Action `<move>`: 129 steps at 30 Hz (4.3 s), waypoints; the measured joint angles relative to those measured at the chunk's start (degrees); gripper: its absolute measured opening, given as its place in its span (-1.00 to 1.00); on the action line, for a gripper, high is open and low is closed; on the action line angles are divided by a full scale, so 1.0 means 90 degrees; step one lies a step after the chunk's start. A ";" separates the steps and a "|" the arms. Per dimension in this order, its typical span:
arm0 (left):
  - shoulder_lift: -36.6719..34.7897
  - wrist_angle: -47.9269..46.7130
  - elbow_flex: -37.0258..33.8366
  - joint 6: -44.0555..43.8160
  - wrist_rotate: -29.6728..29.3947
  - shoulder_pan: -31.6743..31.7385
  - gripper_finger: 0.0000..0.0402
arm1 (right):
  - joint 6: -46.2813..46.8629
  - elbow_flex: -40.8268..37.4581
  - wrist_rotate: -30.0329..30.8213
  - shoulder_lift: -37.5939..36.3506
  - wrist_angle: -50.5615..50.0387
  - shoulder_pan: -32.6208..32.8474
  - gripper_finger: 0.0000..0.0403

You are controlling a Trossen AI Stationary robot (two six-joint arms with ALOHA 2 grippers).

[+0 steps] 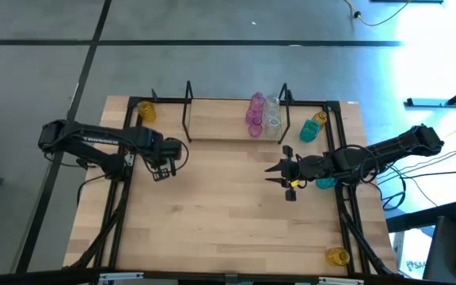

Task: Sort vases onto shelf
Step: Put the top left blue vase on the shelf

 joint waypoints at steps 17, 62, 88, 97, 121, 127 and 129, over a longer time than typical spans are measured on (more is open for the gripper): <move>0.0175 0.0361 0.1405 0.0034 0.0037 -0.1319 -0.85 | 0.0000 0.0000 0.0007 0.0001 0.0000 0.0000 -0.43; 0.4605 0.0045 0.7258 0.3886 -0.0110 0.2087 -0.83 | 0.0342 0.0000 -0.0061 0.0001 -0.0017 0.0000 -0.43; 0.6632 0.0060 0.9109 0.5503 0.1507 0.3541 -0.85 | 0.0338 0.0000 0.0335 0.0137 0.0061 0.0000 -0.43; 0.6611 0.0139 0.9001 0.5508 0.1883 0.3533 -0.83 | 0.0340 0.0000 0.0330 0.0137 0.0056 0.0000 -0.43; 0.6615 0.0800 0.8545 0.5520 0.1722 0.3489 -0.80 | 0.0384 0.0000 0.0333 0.0137 0.0051 0.0000 -0.43; 0.6615 0.0870 0.8538 0.5505 0.1724 0.3485 -0.80 | 0.0384 0.0000 0.0335 0.0137 0.0053 0.0000 -0.43; 0.6617 0.0924 0.8537 0.5501 0.1725 0.3485 -0.77 | 0.0384 0.0000 0.0335 0.0137 0.0051 0.0000 -0.43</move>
